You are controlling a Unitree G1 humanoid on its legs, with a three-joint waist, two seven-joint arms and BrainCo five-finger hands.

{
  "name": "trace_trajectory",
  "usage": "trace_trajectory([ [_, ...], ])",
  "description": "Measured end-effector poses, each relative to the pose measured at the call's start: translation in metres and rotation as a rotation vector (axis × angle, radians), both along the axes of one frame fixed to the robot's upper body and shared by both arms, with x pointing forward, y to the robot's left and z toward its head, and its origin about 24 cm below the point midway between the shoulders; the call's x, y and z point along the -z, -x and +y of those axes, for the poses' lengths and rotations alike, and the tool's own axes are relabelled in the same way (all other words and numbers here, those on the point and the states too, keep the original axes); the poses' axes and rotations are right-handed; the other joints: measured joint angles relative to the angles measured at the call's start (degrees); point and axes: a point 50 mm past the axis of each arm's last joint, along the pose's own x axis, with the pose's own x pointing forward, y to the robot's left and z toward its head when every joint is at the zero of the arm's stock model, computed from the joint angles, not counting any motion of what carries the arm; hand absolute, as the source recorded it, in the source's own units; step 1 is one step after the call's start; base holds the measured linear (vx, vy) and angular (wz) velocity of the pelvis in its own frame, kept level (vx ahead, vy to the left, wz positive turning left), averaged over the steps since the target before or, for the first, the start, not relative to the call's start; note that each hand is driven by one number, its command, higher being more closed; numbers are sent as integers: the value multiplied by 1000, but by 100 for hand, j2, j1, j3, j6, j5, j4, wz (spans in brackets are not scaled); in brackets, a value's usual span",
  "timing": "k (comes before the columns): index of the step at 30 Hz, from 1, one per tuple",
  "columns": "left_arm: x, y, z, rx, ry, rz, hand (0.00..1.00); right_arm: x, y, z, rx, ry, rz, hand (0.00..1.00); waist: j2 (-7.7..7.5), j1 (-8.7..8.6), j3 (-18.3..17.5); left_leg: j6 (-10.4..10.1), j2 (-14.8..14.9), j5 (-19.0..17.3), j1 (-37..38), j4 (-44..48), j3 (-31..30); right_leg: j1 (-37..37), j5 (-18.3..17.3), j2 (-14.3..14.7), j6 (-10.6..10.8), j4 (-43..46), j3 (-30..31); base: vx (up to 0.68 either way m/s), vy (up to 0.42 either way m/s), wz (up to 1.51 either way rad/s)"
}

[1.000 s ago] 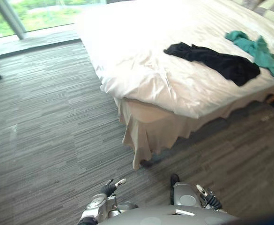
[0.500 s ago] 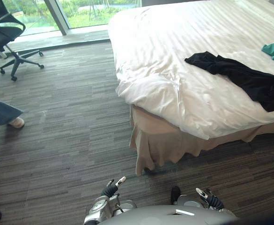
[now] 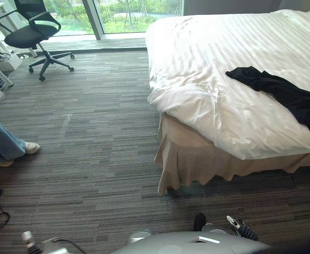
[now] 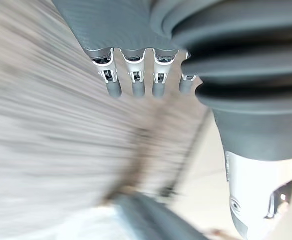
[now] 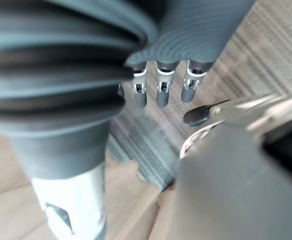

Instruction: Tidy the bed and pick cloth on bed and put in laundry

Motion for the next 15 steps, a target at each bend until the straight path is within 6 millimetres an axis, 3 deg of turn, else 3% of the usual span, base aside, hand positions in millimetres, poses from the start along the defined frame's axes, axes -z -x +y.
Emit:
trace_trajectory([
  [1, -6, -4, 6, -11, -33, -16, 0, 0, 2, 0, -3, 0, 6, 0, 34, 2, -2, -1, 1, 0, -16, 0, -1, -14, -4, 10, -5, 0, 1, 83, 34, 4],
  [4, -50, -36, 41, 63, -239, -24, 0, -1, 9, -6, -18, 20, 19, 0, 164, 2, -50, -55, 76, 1, -66, 0, -4, -57, -26, 55, -18, 7, 10, 104, 21, 3],
  [6, -87, -65, 61, 155, -392, -23, 0, -2, 10, -8, -16, 29, 13, 0, 226, -2, -88, -81, 128, 80, -59, 7, 0, -59, -27, 110, -58, 34, 25, 131, 8, 0],
  [8, -138, -105, 72, 314, -617, -9, 0, -3, 10, -9, -2, 31, 3, 0, 242, 9, -105, -141, 149, 115, -51, 13, 72, -61, -44, 132, -84, 35, 44, 122, 13, -6],
  [11, -209, -167, 58, 550, -948, 49, 0, -3, 11, -10, 14, 36, 2, 0, 231, 18, -111, -166, 52, 218, 40, 14, 312, -53, -40, 102, -83, 36, 256, 76, 38, -26],
  [12, -219, -179, 52, 590, -999, 56, 0, -3, 12, -10, 19, 34, 2, 0, 232, 5, -113, -158, 36, 224, 61, 14, 331, -47, -38, 94, -81, 36, 293, 49, 49, -29],
  [14, -249, -222, 19, 757, -1183, 95, 0, -2, 12, -7, 43, 21, -3, 0, 224, -91, -110, -130, -23, 244, 126, 13, 482, -45, -17, 57, -67, 36, 415, 8, 39, -26],
  [15, -254, -231, 11, 800, -1219, 113, 0, -2, 12, -7, 47, 20, -5, 0, 224, -119, -110, -130, -32, 244, 140, 14, 509, -48, -10, 53, -60, 36, 459, -15, 34, -29],
])
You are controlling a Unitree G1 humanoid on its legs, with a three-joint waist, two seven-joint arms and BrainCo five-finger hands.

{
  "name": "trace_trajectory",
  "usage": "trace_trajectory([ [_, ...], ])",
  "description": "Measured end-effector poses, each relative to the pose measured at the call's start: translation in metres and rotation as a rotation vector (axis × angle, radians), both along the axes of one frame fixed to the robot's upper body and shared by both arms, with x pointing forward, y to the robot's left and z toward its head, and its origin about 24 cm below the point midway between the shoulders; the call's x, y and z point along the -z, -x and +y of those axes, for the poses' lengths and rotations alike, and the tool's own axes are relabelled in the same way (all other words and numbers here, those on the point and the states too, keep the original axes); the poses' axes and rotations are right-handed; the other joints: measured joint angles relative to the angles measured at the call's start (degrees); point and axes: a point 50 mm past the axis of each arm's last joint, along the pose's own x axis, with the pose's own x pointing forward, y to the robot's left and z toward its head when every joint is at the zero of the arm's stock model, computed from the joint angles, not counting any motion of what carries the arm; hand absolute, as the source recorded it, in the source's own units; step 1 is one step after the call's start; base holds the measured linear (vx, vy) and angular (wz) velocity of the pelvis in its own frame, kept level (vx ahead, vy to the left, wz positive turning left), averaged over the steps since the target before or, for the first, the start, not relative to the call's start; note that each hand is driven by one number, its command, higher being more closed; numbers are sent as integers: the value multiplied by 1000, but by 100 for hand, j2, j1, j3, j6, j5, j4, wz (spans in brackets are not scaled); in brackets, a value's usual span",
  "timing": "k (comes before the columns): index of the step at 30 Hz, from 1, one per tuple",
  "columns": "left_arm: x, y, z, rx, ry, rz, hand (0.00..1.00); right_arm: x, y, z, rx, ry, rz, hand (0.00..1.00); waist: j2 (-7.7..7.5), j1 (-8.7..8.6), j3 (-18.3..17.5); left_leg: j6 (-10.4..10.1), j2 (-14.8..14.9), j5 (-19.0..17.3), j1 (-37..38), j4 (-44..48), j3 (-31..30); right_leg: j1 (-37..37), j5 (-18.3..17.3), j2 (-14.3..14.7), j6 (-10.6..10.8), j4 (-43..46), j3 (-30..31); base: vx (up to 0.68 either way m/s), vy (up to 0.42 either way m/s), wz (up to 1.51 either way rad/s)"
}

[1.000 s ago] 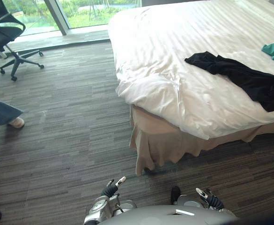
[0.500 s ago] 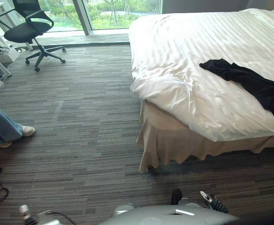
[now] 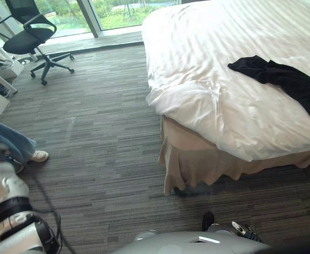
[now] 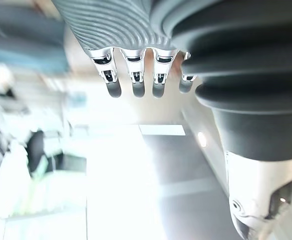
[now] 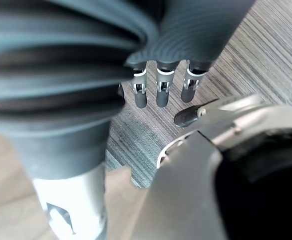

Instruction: Tidy the bed and pick cloth on bed and put in laundry

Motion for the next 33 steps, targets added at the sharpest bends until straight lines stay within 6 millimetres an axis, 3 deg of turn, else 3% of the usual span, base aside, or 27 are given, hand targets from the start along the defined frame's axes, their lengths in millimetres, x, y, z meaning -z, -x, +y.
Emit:
trace_trajectory([
  [2, -10, -34, -39, 137, -173, 108, 0, 1, 2, 2, 12, -5, 0, 0, -22, -135, 1, 18, -31, 11, 6, 0, 145, -80, 65, -8, -12, 0, 153, -35, 19, -34],
  [4, -11, -52, -62, 212, -265, 178, 0, 1, 5, 3, 27, -9, 3, 0, -39, -215, 12, 32, -42, 21, 9, 0, 276, -134, 102, -5, -21, 0, 236, -70, -1, -30],
  [8, 8, -86, -123, 394, -449, 401, 0, 2, 17, 5, 49, -17, 19, 0, -55, -514, 43, 62, -68, 36, 80, -23, 620, -272, 220, 40, -54, -2, 560, -110, -21, -44],
  [10, 17, -93, -141, 448, -502, 470, 0, 2, 21, 6, 55, -20, 27, 0, -57, -629, 80, 97, -50, 6, 94, -55, 741, -323, 231, 77, -63, -4, 659, -134, -34, -25],
  [11, 25, -100, -158, 493, -543, 534, 0, 1, 23, 4, 56, -13, 23, 0, 3, -764, 175, 144, 8, -119, 118, -115, 781, -353, 237, 121, -67, -7, 664, -171, -31, -19],
  [14, 40, -108, -171, 509, -565, 641, 0, -1, 24, 0, 49, 1, 15, 0, -13, -825, 291, 182, 7, -248, 68, -59, 1031, -490, 295, 172, -34, -2, 821, -147, -37, -41],
  [15, 48, -111, -172, 496, -568, 707, 0, -4, 22, -5, 39, 20, 3, 0, 41, -967, 382, 165, 6, -318, -23, 27, 1069, -567, 305, 160, -18, 2, 859, -87, -23, -25],
  [17, 50, -118, -177, 471, -579, 766, 0, -7, 20, -14, 27, 41, -15, 0, 158, -1065, 454, 204, 11, -344, -259, 129, 1168, -873, 330, 94, 3, 110, 1027, -63, -12, -27],
  [21, 27, -134, -187, 375, -658, 767, 0, -19, -6, -36, -16, 94, -101, 0, 364, -1198, 1035, 303, -102, -276, -604, 250, 1355, -1633, 179, 11, 14, 886, 1280, -40, 11, -25],
  [24, 8, -142, -180, 253, -647, 773, 0, -31, -36, -52, -34, 135, -209, 0, 301, -1371, 1422, 292, -272, -181, -860, 305, 1518, -2373, -103, -112, -25, 1731, 1450, 0, 20, -21],
  [25, -4, -145, -179, 192, -666, 764, 0, -37, -49, -54, -37, 141, -265, 0, 205, -1394, 1634, 294, -341, -181, -951, 344, 1598, -2643, -215, -158, -5, 2063, 1543, -22, 2, -20],
  [26, -14, -147, -178, 153, -661, 754, 100, -41, -59, -54, -40, 138, -310, 0, 111, -1382, 1770, 298, -380, -202, -1099, 434, 1673, -2873, -295, -206, 6, 2256, 1614, -59, -21, -16],
  [28, -40, -151, -178, 59, -670, 736, 100, -51, -79, -47, -69, 118, -425, 0, -56, -1380, 2002, 251, -229, -455, -1643, 928, 1862, -3325, -319, -216, 64, 2385, 1686, -48, -46, -1],
  [29, -57, -151, -178, 3, -679, 718, 100, -58, -88, -43, -85, 104, -488, 0, -161, -1389, 2244, 255, 28, -617, -1796, 1335, 2052, -3352, -317, -166, 64, 2397, 1657, -23, -59, 3],
  [33, -100, -144, -171, -103, -705, 676, 100, -77, -111, -38, -148, 101, -629, 0, -264, -1278, 2298, 247, 631, -1017, -2426, 2367, 2311, -3775, -313, 45, 35, 2533, 1616, -4, -55, -11],
])
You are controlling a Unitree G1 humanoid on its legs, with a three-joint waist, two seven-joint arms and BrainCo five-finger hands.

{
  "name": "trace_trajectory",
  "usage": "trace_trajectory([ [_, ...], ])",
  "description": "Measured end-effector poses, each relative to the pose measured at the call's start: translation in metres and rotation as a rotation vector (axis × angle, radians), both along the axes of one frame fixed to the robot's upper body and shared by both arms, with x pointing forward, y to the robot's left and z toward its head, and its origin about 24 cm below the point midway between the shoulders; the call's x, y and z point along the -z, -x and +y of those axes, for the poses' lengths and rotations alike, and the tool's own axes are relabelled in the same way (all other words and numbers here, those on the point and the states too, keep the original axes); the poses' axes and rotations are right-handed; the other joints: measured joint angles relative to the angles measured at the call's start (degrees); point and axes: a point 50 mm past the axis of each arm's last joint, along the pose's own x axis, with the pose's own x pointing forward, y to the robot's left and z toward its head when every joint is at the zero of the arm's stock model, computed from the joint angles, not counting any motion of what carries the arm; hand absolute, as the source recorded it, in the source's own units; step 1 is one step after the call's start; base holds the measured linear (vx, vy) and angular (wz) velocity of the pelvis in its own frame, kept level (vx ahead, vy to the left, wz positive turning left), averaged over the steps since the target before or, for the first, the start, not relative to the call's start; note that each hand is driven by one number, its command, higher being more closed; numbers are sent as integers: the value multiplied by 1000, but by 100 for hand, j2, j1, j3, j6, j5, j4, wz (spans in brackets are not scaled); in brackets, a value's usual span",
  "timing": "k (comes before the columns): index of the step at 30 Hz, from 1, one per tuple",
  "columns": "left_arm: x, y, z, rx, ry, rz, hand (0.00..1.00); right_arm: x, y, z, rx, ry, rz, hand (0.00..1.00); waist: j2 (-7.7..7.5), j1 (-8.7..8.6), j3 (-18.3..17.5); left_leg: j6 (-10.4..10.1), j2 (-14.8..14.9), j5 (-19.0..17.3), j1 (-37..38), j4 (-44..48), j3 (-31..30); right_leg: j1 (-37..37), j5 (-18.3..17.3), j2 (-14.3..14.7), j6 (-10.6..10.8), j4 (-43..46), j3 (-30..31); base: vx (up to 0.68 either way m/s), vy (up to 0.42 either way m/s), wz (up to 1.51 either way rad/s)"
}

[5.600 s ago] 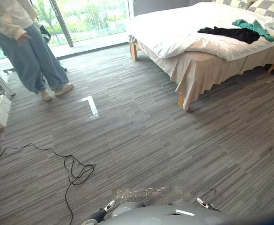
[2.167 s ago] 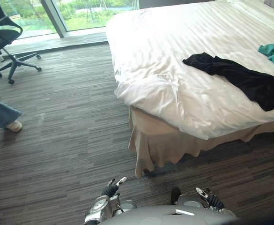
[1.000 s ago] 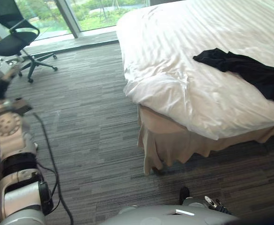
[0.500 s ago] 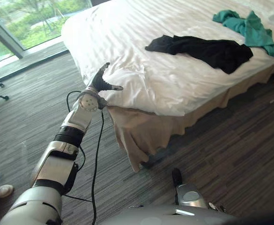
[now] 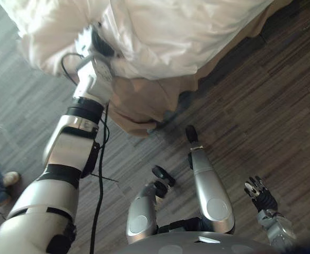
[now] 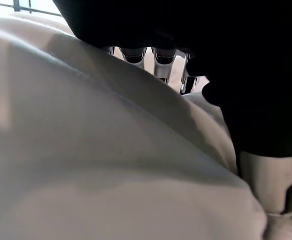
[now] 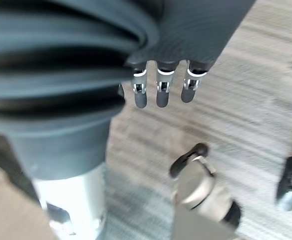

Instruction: Tidy the bed and pick cloth on bed and put in laundry

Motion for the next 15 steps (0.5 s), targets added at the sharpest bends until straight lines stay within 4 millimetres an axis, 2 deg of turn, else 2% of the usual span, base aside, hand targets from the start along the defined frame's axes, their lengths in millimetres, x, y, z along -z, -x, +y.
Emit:
trace_trajectory([
  [2, -6, 2, 2, 4, 4, 1, 100, -6, -13, 7, -41, -4, -42, 0, -65, 37, 39, -14, 131, -136, -5, 250, 27, -13, -21, 55, -28, 97, -2, 51, 11, -16],
  [4, -1, 1, 2, 20, 16, 29, 100, -9, -18, 12, -75, -6, -64, 0, -65, 60, 38, -6, 164, -236, 7, 377, 24, 0, -45, 47, -53, 206, -4, 43, 50, -4],
  [7, 20, -1, 1, 89, 90, 73, 100, -9, -21, 20, -120, 13, -62, 0, -65, 63, 37, 4, 161, -356, 179, 470, -12, 191, -146, -6, -30, 333, -18, 42, 89, 6],
  [9, 54, 0, -5, 203, 193, 110, 100, -4, -17, 25, -154, 39, -21, 0, -49, 83, 17, 20, 45, -341, 535, 306, -45, 522, -266, -126, -17, 394, -101, 61, 71, 22],
  [10, 63, 1, -9, 236, 211, 117, 100, -3, -17, 26, -162, 47, -9, 0, -47, 95, 4, 25, 2, -321, 637, 240, -52, 613, -306, -174, -7, 411, -134, 61, 53, 35],
  [11, 84, 4, -16, 301, 246, 147, 100, -1, -16, 28, -171, 58, 16, 0, -26, 144, -72, 20, -70, -275, 832, 86, -82, 802, -368, -248, 7, 413, -215, 44, 33, 28],
  [12, 99, 7, -21, 331, 267, 174, 100, 1, -14, 29, -173, 61, 34, 0, -21, 202, -191, 17, -114, -237, 903, -6, -85, 852, -395, -278, 11, 408, -235, 66, 22, 39],
  [14, 160, 28, -35, 419, 364, 302, 100, 13, 1, 33, -142, 49, 107, 0, -18, 354, -741, -16, -319, 30, 1113, -483, -226, 1072, -535, -467, 36, 392, -476, 95, -9, 59],
  [15, 175, 35, -37, 441, 399, 340, 100, 16, 6, 34, -136, 48, 128, 0, -17, 381, -853, -29, -380, 116, 1223, -624, -299, 1171, -567, -508, 43, 367, -551, 169, -40, 99],
])
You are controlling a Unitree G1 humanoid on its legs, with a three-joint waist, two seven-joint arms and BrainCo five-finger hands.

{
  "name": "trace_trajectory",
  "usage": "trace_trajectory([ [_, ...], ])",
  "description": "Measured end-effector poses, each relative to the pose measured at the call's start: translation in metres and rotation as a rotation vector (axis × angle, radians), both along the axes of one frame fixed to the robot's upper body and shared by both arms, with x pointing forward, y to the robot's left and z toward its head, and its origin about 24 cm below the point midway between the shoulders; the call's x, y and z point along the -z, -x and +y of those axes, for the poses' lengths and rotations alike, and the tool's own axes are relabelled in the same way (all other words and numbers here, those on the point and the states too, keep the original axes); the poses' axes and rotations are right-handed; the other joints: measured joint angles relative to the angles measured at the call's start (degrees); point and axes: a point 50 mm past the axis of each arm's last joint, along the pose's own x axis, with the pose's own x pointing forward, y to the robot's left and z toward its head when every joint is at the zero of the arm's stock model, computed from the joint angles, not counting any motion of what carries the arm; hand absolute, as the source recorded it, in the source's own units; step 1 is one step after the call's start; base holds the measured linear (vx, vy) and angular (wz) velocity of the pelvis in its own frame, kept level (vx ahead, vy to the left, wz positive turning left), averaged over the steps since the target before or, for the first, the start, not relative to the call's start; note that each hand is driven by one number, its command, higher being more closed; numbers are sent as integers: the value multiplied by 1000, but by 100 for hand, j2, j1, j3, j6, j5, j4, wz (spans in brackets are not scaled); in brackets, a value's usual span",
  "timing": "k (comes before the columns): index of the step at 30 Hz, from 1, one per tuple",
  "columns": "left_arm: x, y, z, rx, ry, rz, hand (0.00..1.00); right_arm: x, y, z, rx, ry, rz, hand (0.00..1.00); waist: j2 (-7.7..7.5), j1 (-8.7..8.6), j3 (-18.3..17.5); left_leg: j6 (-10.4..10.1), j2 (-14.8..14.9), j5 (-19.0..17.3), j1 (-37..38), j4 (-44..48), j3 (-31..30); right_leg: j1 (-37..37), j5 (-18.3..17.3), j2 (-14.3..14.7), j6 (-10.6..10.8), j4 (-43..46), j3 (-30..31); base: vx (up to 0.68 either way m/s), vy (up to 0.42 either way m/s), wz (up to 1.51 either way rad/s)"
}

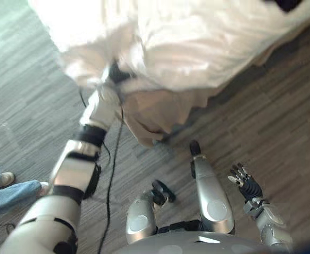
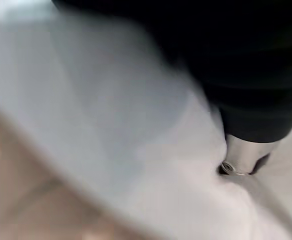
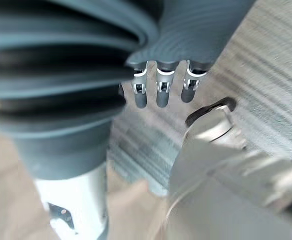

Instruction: Tidy the bed and pick cloth on bed and put in laundry

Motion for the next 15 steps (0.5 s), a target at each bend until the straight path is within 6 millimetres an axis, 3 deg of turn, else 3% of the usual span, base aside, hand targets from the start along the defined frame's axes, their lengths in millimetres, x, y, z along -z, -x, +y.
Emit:
trace_trajectory([
  [1, 43, 28, -7, 61, 98, 120, 100, 14, 16, -3, 46, -10, 97, 0, 72, 39, -323, -54, -141, 292, 279, -493, -297, 385, -26, -98, 7, -254, -300, 135, -41, 78],
  [4, 72, 59, -23, 142, 264, 206, 100, 28, 39, -11, 137, -14, 219, 0, 218, 199, -650, -77, -211, 546, 534, -923, -581, 847, 25, -103, 64, -671, -577, 105, -22, 57],
  [5, 82, 72, -29, 153, 330, 230, 0, 32, 47, -13, 159, -5, 262, 0, 271, 260, -777, -84, -247, 657, 616, -1047, -725, 1053, 65, -102, 82, -871, -669, 108, -11, 52],
  [9, 98, 91, -32, 129, 452, 275, 0, 41, 65, -13, 181, -8, 359, 0, 351, 306, -1098, -53, -283, 931, 734, -1203, -1015, 1584, 323, -45, 115, -1597, -850, 77, -24, 16],
  [11, 118, 108, -30, 86, 515, 349, 0, 48, 79, -11, 190, -20, 426, 0, 359, 322, -1254, -40, -300, 1006, 817, -1280, -1148, 1870, 474, 30, 117, -2011, -912, 72, -11, 8],
  [15, 152, 127, -29, -34, 602, 478, 0, 60, 99, 7, 235, -87, 532, 0, 240, 540, -1487, -44, -238, 1016, 943, -1356, -1398, 2334, 687, 170, 96, -2652, -1064, 80, -24, 11],
])
